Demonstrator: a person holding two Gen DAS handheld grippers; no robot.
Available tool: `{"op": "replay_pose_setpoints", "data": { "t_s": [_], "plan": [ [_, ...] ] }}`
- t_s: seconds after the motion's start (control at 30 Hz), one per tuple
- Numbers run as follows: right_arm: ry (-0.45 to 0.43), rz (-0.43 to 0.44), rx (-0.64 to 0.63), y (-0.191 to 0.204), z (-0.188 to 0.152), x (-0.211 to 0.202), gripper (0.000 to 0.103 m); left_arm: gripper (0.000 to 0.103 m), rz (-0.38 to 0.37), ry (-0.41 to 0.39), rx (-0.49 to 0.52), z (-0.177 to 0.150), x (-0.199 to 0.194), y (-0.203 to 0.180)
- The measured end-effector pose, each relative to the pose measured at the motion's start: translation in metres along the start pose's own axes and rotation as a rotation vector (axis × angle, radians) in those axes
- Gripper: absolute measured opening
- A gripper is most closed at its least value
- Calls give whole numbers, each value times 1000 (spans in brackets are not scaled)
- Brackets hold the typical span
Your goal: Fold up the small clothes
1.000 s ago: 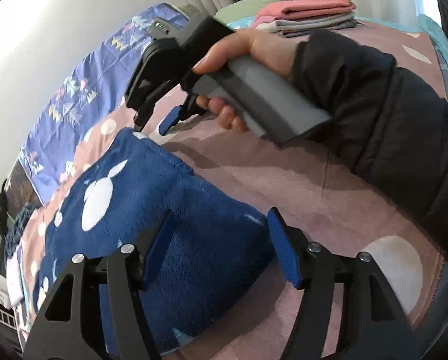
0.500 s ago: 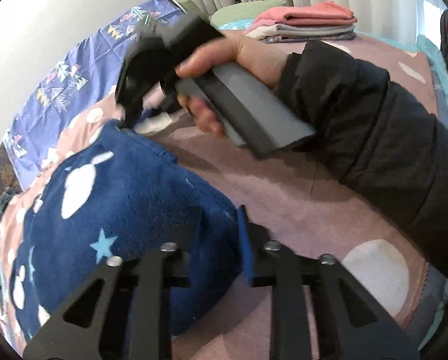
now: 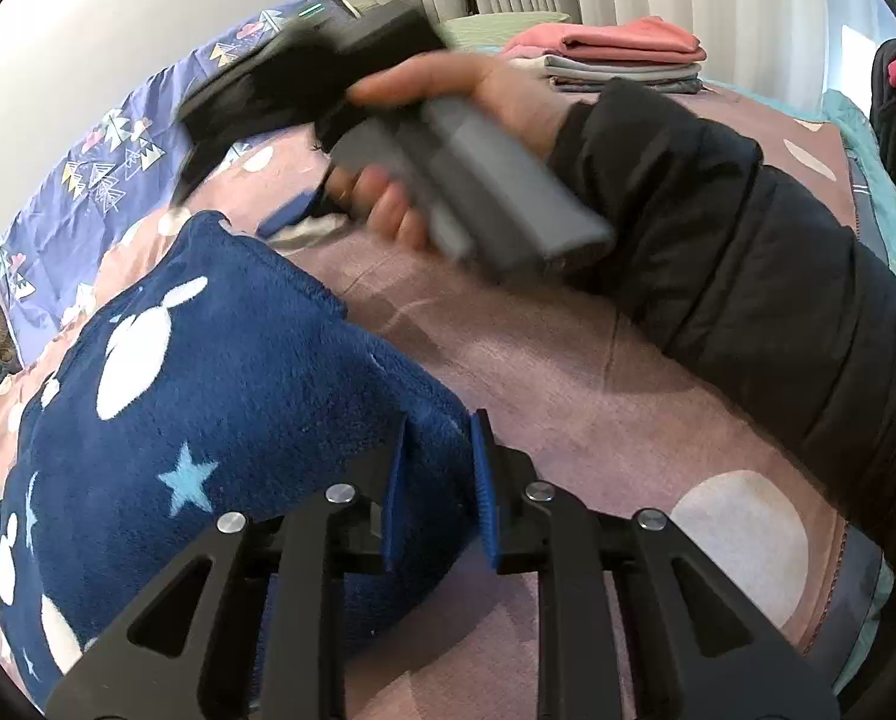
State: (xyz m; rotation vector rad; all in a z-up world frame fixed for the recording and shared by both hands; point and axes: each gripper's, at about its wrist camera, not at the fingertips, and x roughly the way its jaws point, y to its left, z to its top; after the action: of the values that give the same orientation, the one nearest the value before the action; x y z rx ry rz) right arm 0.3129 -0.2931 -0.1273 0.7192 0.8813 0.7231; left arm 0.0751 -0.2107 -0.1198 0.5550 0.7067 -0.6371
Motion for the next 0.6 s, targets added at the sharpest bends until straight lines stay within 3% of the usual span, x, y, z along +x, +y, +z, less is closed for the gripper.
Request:
{"op": "replay_pose_setpoints", "data": {
  "t_s": [0.03, 0.07, 0.1, 0.13, 0.2, 0.27, 0.33, 0.37, 0.4, 0.47, 0.53, 0.6],
  "plan": [
    [16, -54, -40, 6, -2, 7, 71, 21, -2, -1, 1, 0, 1, 0],
    [25, -114, -85, 13, -6, 16, 58, 21, -5, -2, 0, -1, 1, 0],
    [24, -172, -100, 16, -9, 23, 23, 21, -8, -4, -2, -1, 1, 1],
    [25, -163, -63, 15, -9, 25, 22, 21, -11, -7, -5, -2, 1, 1],
    [-65, -84, -1, 18, -6, 3, 18, 21, -32, -21, -19, -2, -1, 4],
    [-121, -30, -80, 36, -5, -14, 17, 21, -74, -46, -40, -4, -5, 8],
    [-118, -100, -134, 31, -3, -9, 17, 21, -99, -43, -51, -5, -2, 12],
    [-78, -168, -107, 14, -2, 6, 18, 21, -108, -39, -54, -5, 0, 13],
    [-49, -181, -74, 1, -1, 16, 20, 21, -111, -37, -56, -5, 1, 13],
    [-37, -121, -17, -13, 2, 14, 22, 21, -114, -34, -54, -5, 3, 12],
    [-101, -107, -19, -10, 3, -4, 34, 21, -119, -34, -48, -6, 2, 10],
    [-178, -152, -38, -7, 3, -19, 51, 22, -115, -38, -43, -8, 1, 9]
  ]
}}
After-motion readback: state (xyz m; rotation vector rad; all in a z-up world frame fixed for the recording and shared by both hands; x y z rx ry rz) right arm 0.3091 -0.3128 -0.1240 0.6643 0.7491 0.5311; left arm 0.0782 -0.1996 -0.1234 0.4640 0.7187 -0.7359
